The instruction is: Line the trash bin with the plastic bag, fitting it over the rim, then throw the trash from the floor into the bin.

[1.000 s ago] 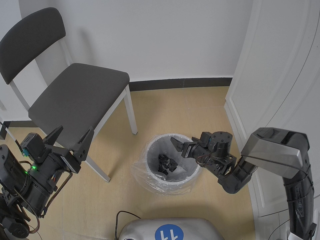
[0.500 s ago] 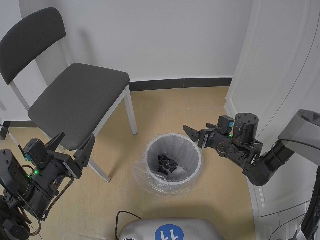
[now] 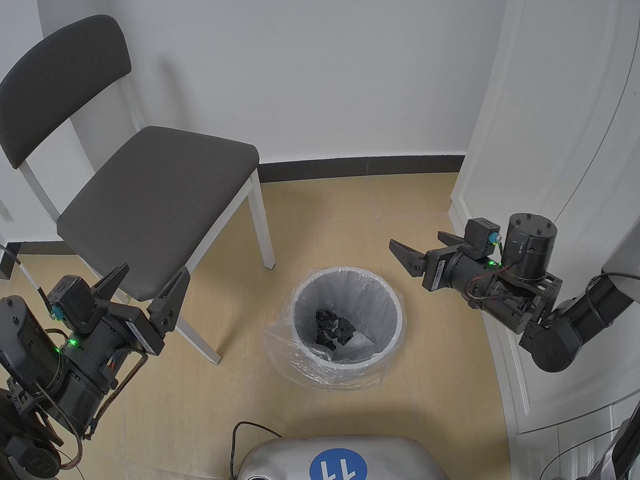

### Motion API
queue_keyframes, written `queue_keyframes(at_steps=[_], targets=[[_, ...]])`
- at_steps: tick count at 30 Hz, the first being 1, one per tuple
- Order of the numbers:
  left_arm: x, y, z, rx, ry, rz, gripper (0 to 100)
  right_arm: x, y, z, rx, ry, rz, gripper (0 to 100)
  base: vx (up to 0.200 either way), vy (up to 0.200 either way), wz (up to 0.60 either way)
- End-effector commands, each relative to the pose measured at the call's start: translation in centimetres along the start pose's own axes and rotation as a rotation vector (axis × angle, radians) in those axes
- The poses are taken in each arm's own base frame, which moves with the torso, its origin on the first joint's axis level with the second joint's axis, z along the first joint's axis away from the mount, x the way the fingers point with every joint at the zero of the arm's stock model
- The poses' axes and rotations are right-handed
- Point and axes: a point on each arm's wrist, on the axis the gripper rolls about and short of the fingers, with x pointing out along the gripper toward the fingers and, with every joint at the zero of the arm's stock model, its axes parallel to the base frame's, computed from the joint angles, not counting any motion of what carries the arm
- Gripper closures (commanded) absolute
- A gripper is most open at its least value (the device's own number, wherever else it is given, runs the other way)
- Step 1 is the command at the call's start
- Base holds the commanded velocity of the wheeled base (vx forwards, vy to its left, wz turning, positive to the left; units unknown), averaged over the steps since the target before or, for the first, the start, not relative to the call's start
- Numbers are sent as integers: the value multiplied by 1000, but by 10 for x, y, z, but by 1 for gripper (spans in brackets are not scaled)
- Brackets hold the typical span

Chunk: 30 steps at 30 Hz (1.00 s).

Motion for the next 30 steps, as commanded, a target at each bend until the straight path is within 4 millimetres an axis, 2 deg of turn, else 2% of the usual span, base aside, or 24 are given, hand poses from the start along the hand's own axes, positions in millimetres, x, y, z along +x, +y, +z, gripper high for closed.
queue_keyframes(at_steps=[1,6,7,15,19,26,30], targets=[[4,7,4,4,-21,46,0,-29,-2,18,-3,-35,-7,0,0,0,0],[9,17,8,14,-37,109,0,-44,-7,23,0,-44,-36,0,0,0,0],[11,26,11,18,-41,153,0,-52,-9,24,3,-48,-62,0,0,0,0],[15,44,16,24,-64,247,0,-74,-21,13,19,-16,-166,0,0,0,0],[11,53,24,26,-101,296,0,-83,-22,22,39,-57,-206,0,0,0,0],[10,53,29,71,-120,296,0,-92,-24,38,36,-132,-280,0,0,0,0],[8,51,40,116,-160,290,0,-102,-30,51,33,-189,-315,0,0,0,0]])
